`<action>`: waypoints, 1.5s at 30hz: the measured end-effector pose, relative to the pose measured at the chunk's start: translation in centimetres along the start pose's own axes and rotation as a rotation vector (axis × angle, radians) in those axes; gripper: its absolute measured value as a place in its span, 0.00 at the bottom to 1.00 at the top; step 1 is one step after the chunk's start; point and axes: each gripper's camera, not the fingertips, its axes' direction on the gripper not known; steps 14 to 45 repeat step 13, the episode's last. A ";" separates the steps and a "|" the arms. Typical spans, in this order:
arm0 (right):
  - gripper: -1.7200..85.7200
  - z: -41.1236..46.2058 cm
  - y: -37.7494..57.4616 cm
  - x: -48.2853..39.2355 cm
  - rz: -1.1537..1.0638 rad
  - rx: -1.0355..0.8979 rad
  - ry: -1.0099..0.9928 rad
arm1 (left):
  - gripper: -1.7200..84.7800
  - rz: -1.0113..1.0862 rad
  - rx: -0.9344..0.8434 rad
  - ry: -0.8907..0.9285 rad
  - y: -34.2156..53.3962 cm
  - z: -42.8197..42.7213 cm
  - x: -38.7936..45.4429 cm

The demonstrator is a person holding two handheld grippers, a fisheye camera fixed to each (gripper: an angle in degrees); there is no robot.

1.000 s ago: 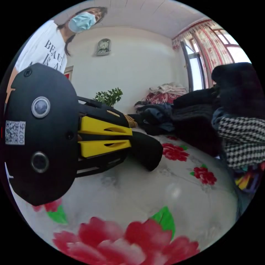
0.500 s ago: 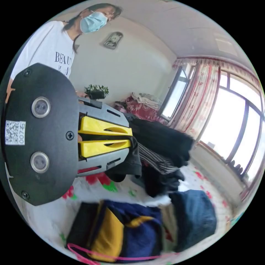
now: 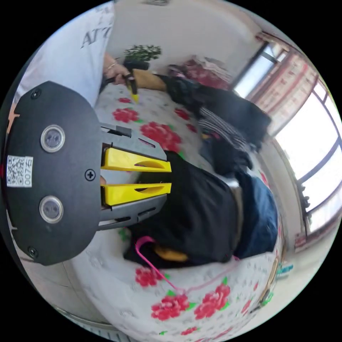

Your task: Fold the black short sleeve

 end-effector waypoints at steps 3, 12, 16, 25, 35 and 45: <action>0.06 6.1 7.0 -6.5 -0.173 -0.154 -0.009 | 0.12 -0.308 0.186 -0.045 5.7 -5.6 -7.9; 0.05 17.2 18.7 -20.5 -0.663 -0.464 0.139 | 0.14 -0.714 0.779 -0.250 17.6 -21.9 -18.7; 0.05 17.8 19.3 -21.2 -0.680 -0.478 0.179 | 0.15 -0.713 0.796 -0.272 17.4 -22.9 -19.6; 0.05 17.8 19.3 -21.2 -0.680 -0.478 0.179 | 0.15 -0.713 0.796 -0.272 17.4 -22.9 -19.6; 0.05 17.8 19.3 -21.2 -0.680 -0.478 0.179 | 0.15 -0.713 0.796 -0.272 17.4 -22.9 -19.6; 0.05 17.8 19.3 -21.2 -0.680 -0.478 0.179 | 0.15 -0.713 0.796 -0.272 17.4 -22.9 -19.6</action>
